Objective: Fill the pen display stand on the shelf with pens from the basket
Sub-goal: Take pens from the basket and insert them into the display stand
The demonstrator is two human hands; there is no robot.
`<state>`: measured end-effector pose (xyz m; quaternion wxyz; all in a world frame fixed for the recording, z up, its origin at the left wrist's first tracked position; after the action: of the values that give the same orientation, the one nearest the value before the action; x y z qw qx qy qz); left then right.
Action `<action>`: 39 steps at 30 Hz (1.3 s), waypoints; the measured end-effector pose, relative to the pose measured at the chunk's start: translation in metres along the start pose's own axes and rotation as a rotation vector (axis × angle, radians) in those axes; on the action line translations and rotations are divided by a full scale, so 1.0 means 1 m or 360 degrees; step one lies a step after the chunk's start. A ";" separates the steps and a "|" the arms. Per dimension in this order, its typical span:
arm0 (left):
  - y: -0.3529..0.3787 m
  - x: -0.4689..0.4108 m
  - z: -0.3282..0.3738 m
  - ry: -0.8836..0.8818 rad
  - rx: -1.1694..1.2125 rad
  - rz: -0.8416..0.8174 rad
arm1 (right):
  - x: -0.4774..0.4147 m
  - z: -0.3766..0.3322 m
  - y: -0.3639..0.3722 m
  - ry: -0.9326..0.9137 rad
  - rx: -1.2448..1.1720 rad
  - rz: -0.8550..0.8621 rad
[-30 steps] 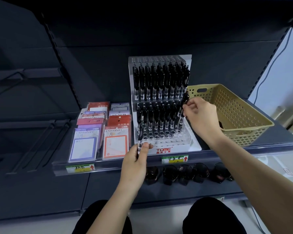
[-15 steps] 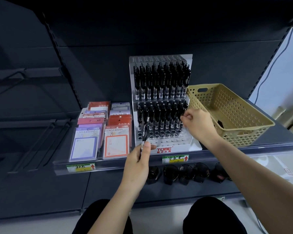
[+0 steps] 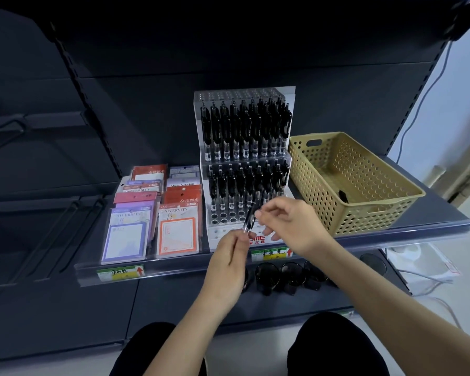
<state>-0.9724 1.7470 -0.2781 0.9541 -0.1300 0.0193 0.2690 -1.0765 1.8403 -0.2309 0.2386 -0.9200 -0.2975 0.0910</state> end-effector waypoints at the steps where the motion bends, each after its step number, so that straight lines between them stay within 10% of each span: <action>1: 0.001 0.001 -0.001 0.0031 -0.0048 -0.0023 | 0.001 0.000 0.001 0.0016 -0.0049 -0.0015; 10: 0.004 0.000 -0.010 0.0222 -0.0316 -0.0093 | 0.009 -0.003 -0.011 0.0197 -0.0422 -0.0124; 18: -0.005 -0.001 -0.015 0.0159 -0.0313 0.0021 | -0.013 -0.007 -0.087 -0.0088 -0.0056 0.0764; 39: -0.010 -0.002 -0.018 0.0040 -0.0364 -0.0058 | -0.057 0.030 -0.049 -0.0112 0.0474 0.0550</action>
<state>-0.9681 1.7329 -0.2930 0.9375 -0.2416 -0.0020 0.2504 -1.1568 1.8534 -0.2316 0.3422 -0.9081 -0.1269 0.2053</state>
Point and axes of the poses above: each hand's wrist, its own x-axis away from the middle knuckle, its own y-axis out of the palm, z = x × y, the point moved 3 cm from there along -x, towards the middle knuckle, and after that the axes turned 1 degree about y, right-handed, at the moved point
